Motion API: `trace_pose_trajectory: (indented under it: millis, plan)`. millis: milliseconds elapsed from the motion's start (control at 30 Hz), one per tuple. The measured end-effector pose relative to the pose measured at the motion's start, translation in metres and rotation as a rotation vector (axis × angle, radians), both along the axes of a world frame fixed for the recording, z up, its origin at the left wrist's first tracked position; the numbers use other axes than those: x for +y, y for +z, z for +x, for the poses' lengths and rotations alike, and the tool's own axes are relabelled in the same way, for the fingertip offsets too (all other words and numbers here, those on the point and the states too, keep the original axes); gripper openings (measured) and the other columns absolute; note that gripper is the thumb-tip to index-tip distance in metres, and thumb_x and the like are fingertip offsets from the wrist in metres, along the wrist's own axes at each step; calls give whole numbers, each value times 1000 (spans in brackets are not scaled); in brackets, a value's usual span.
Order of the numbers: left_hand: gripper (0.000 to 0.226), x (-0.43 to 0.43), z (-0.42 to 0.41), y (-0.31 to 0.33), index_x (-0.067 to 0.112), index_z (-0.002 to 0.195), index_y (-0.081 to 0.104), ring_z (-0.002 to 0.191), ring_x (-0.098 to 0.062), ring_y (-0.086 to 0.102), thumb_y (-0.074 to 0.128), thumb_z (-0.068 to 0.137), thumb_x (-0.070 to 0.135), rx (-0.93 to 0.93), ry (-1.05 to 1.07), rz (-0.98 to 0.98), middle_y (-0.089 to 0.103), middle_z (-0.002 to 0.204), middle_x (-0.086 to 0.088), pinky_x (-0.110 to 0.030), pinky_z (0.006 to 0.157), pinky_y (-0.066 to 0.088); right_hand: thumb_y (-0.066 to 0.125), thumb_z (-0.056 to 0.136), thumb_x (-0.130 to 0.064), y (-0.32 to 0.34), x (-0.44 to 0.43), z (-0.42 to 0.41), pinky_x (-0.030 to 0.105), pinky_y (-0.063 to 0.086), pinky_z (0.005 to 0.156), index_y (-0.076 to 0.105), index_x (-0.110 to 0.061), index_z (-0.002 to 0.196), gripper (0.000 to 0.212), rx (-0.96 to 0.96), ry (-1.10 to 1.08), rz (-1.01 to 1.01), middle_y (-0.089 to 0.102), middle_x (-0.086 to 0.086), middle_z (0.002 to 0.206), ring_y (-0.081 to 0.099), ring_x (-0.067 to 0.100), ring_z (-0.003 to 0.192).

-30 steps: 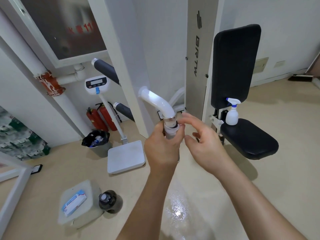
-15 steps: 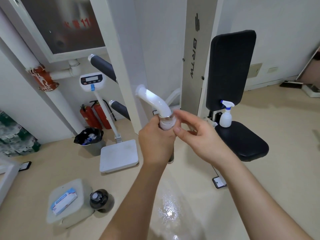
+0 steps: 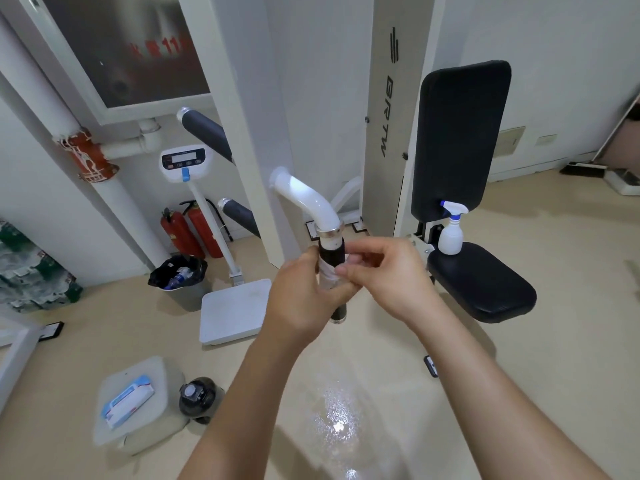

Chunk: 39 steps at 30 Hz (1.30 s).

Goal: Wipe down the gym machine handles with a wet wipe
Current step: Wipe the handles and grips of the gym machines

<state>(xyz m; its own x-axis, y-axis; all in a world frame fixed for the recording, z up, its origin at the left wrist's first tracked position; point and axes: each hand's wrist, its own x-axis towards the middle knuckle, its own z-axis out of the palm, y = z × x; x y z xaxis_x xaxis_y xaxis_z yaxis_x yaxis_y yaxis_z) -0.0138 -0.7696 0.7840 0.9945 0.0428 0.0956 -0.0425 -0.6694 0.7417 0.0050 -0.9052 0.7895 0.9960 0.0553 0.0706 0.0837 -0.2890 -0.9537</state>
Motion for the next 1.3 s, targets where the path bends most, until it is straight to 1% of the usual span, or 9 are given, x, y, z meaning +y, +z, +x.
trace_pose_trajectory:
  millis: [167,300,533,667,800,900,1067,1167,1300]
  plan:
    - [24,6,-9,-8,40,100,69,77,-8,67,73,78,31,-13,109,-358,74,84,13,-34,62,49,72,81,-10,-6,-4,-4,36,53,92,69,-17,111,31,36,92,98,72,-2,105,69,13,91]
    - [26,-5,-14,6,44,90,71,79,-3,68,73,80,20,-202,128,-464,74,81,17,-27,74,55,65,85,-14,7,-5,-8,33,53,88,69,-27,112,30,-81,104,13,72,-11,101,65,11,91]
    - [15,-17,-15,-23,27,75,71,63,-10,57,71,82,14,-277,278,-343,64,62,7,-21,58,43,65,85,-10,12,-6,-9,13,47,83,62,-30,122,43,-161,63,-115,69,-18,103,60,-4,99]
    - [35,-14,-2,-1,38,67,57,58,-2,51,68,79,7,-346,376,-418,60,67,9,-10,56,40,64,87,-15,15,-6,-1,17,47,78,65,-30,116,32,-153,38,-118,68,-17,102,62,2,97]
    - [24,-18,4,-5,28,69,54,53,-2,47,65,80,9,-260,412,-468,58,66,7,-14,53,39,66,85,-11,14,-2,0,25,52,82,70,-30,105,28,-161,14,-54,71,-14,94,65,4,88]
    - [18,-27,-12,-20,28,79,62,61,-7,54,63,82,10,-238,370,-501,61,70,5,-21,59,43,66,84,-9,11,0,-2,31,54,84,71,-29,105,30,-171,1,-18,73,-13,95,67,5,89]
    - [35,-26,-36,-26,19,115,66,93,15,56,58,89,-2,-316,186,-442,63,103,16,-2,79,42,66,85,-10,11,-3,-3,20,52,82,70,-27,111,31,-153,-45,-6,72,-16,94,67,0,88]
    - [13,-24,-20,-20,10,87,69,75,1,57,62,87,0,-322,193,-556,61,83,-2,-5,68,43,67,84,-10,10,0,-6,24,52,86,70,-26,111,32,-152,-57,7,73,-12,97,67,1,91]
    - [19,-24,-6,-37,12,67,61,74,-8,50,65,84,8,-240,248,-438,55,77,-3,-8,65,37,68,83,-8,7,4,-6,30,53,88,70,-25,111,33,-172,-88,3,74,-8,96,68,2,92]
